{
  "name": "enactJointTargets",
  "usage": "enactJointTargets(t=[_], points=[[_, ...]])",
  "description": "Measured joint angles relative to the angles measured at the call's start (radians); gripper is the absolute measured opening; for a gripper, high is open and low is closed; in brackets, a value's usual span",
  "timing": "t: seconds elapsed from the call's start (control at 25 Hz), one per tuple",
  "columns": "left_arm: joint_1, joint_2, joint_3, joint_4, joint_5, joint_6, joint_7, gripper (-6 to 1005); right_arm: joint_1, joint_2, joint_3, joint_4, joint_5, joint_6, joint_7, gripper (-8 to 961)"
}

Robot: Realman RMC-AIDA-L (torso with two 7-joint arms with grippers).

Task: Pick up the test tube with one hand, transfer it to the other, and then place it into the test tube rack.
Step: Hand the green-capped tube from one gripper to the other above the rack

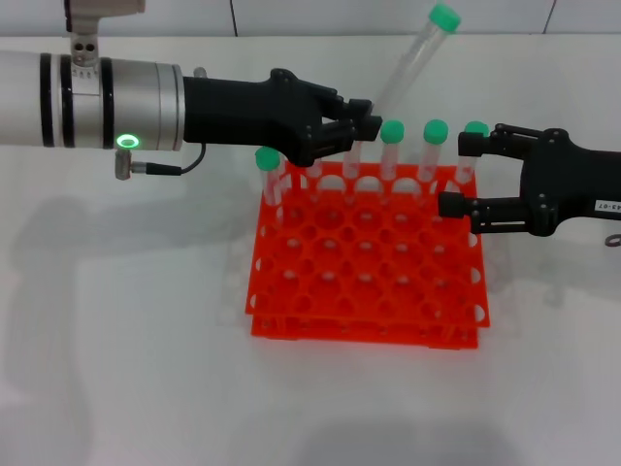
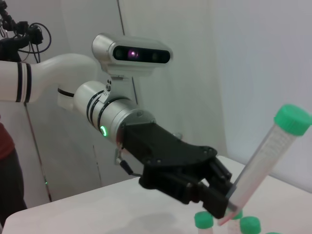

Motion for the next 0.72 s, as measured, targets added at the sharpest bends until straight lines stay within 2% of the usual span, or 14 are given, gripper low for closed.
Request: enactJointTargets(t=[0.72], points=[[-0.01,-0.003,0.018,-0.024,0.056,0.001,-0.025,183,-0.007,0.001,0.056,-0.02,0.009,-0.015,0.007,844]])
